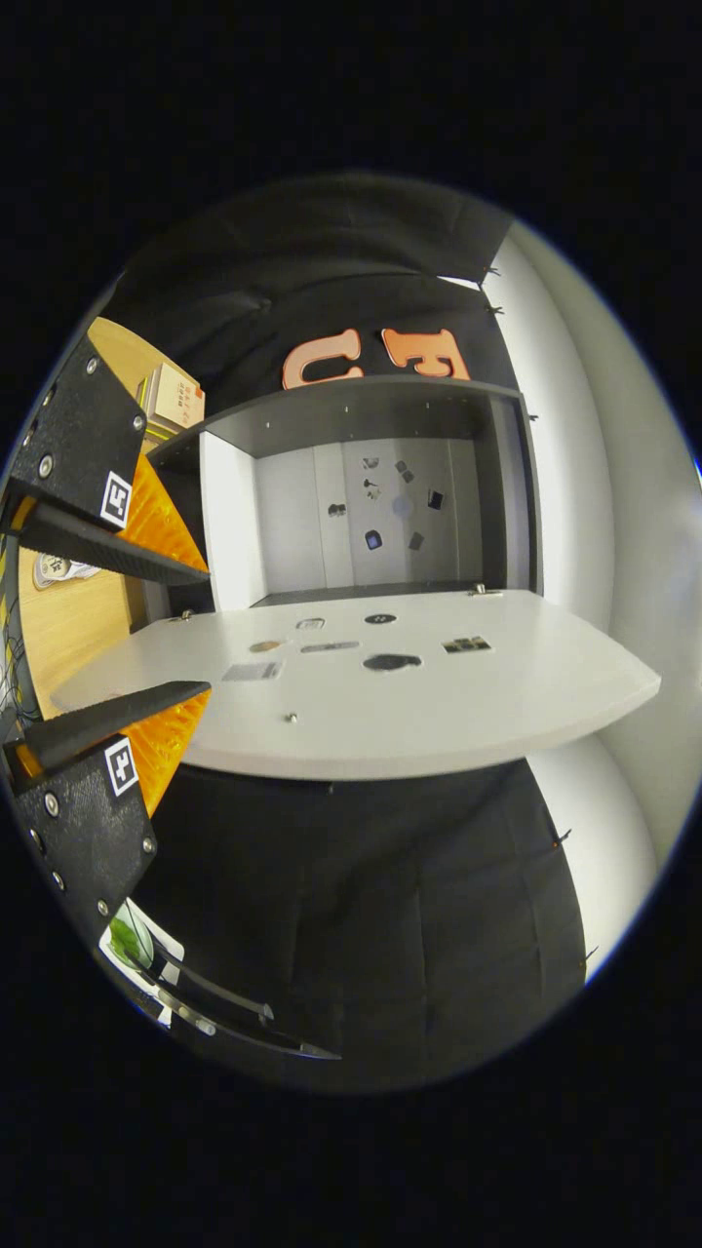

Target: Open the shoe cabinet door, grab the shoes and put them into the shoe cabinet, then close the shoe cabinet door.

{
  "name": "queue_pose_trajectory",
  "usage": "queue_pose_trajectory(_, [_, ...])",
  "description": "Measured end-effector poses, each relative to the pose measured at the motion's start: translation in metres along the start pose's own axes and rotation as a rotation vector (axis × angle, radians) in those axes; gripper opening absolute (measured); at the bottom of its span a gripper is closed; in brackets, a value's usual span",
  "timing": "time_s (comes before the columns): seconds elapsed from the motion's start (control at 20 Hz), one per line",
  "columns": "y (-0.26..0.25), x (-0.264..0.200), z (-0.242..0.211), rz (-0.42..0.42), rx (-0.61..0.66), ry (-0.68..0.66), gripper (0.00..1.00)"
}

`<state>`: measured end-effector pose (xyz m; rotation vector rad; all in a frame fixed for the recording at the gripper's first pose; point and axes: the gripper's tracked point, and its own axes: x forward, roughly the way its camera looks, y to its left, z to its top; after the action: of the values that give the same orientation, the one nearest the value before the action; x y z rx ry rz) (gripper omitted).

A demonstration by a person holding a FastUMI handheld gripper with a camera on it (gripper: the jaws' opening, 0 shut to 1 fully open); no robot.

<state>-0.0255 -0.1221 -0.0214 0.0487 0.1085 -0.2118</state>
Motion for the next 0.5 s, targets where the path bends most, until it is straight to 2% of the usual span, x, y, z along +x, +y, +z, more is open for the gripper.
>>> queue_pose_trajectory(0.25, [0.04,0.008,-0.023,0.094,-0.026,0.055,0.64])
queue_pose_trajectory(0.5, [0.086,0.024,-0.074,0.188,-0.046,0.148,0.64])
